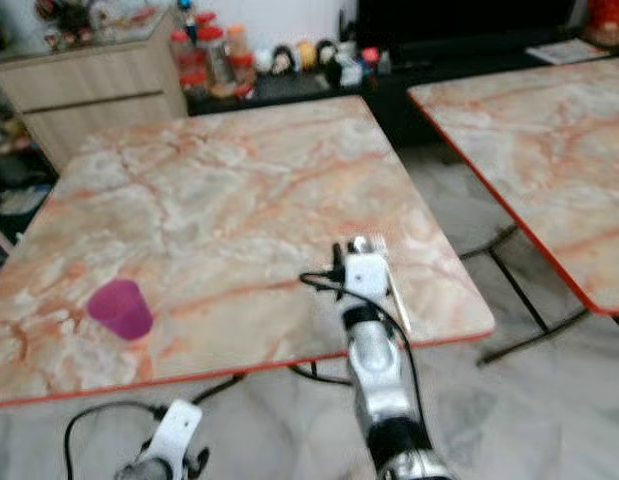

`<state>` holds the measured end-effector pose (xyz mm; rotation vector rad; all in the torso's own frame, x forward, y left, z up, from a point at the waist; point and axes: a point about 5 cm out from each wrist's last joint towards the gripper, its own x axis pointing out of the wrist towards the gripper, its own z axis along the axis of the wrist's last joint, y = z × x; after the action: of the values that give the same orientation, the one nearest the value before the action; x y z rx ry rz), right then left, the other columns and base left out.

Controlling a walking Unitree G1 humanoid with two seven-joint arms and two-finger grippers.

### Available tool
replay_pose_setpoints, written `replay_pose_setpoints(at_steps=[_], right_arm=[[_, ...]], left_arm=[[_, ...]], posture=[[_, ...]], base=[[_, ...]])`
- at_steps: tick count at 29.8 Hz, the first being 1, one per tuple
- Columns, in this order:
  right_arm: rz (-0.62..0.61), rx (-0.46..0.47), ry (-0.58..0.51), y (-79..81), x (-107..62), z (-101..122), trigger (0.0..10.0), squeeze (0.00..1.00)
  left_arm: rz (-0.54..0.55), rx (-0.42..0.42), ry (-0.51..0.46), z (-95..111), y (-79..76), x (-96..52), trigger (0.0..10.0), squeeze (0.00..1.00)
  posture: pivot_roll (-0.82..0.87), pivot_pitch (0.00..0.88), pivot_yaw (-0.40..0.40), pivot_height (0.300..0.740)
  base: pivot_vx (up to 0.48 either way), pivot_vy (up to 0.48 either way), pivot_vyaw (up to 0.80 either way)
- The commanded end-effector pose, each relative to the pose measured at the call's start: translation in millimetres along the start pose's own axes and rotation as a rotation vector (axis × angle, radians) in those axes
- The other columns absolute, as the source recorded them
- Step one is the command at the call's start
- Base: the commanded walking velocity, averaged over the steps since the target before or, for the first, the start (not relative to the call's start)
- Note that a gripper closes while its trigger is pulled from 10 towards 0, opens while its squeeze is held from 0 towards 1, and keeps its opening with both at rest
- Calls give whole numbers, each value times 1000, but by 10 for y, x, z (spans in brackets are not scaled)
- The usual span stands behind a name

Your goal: Setting the table

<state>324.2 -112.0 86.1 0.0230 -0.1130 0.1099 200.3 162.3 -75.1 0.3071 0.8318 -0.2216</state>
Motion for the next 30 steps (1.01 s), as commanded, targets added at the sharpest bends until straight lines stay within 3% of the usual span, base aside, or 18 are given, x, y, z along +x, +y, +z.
replay_pose_setpoints(at_steps=[1, 30], right_arm=[[15, 14, 4, 65, 1, -9, 10000, 0], [-9, 35, 14, 51, -5, -27, 10000, 0]], left_arm=[[5, 11, 20, -51, 40, -13, 10000, 0], [23, 0, 18, -36, 79, -10, 10000, 0]], posture=[[-2, 0, 86, 740], [11, 0, 94, 740]], base=[[262, 0, 0], [25, 0, 0]])
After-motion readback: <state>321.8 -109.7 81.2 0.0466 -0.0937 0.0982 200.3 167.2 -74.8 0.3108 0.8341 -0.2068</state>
